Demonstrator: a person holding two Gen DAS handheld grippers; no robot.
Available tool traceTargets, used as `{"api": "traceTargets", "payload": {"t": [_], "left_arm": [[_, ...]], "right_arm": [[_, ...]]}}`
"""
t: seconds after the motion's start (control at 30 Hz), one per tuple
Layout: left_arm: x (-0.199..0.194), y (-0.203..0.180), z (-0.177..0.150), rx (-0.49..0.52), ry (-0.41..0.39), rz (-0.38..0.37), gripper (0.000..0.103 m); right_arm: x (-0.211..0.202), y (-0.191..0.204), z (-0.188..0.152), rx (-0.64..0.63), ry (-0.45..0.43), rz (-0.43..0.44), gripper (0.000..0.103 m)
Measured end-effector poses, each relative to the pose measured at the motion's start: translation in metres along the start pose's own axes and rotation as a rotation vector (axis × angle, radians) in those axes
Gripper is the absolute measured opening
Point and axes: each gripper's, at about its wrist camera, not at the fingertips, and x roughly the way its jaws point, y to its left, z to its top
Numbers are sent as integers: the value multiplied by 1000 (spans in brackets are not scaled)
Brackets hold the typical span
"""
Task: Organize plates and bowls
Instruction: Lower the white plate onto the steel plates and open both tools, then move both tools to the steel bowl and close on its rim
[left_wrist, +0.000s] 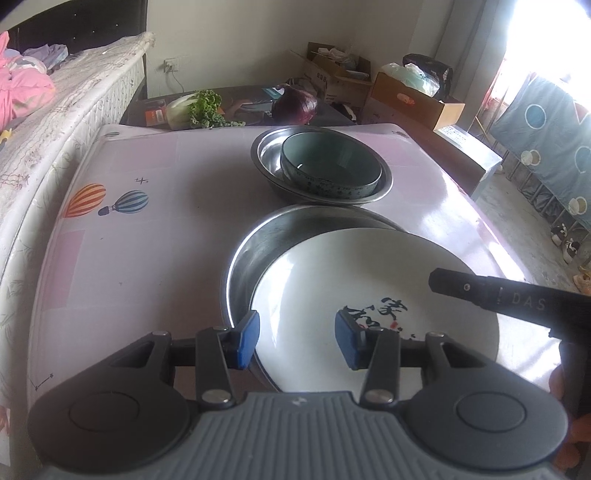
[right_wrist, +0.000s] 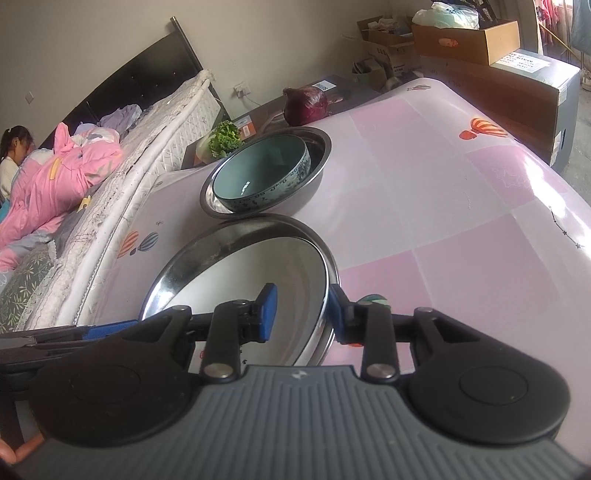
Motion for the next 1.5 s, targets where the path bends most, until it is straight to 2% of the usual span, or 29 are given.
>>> {"api": "traceTargets", "payload": {"t": [0.27, 0.33, 0.4, 0.5, 0.8, 1.03, 1.2, 1.5], "left_arm": [[-1, -3, -4, 16, -13, -1, 48], [-6, -4, -5, 22, -31, -2, 50], [-11, -5, -6, 33, -53, 3, 59], [-20, -7, -10, 51, -84, 7, 64], [-40, -4, -23, 39, -105, 12, 73], [-47, 3, -24, 25, -108, 25, 79], [-43, 7, -10, 36, -97, 56, 86], [-17, 27, 47, 8, -111, 120, 88]], "right_arm": [[2, -3, 0, -5, -3, -15, 31], [1, -3, -1, -5, -6, -20, 34], [-2, -3, -1, 2, -20, -20, 47], [-12, -3, -3, 14, -50, -11, 55], [-39, -7, -16, 57, -83, -9, 70], [-53, -8, -25, 65, -80, -18, 75], [-55, -8, -23, 69, -85, -15, 80], [-33, -16, 11, 64, -64, 19, 81]]}}
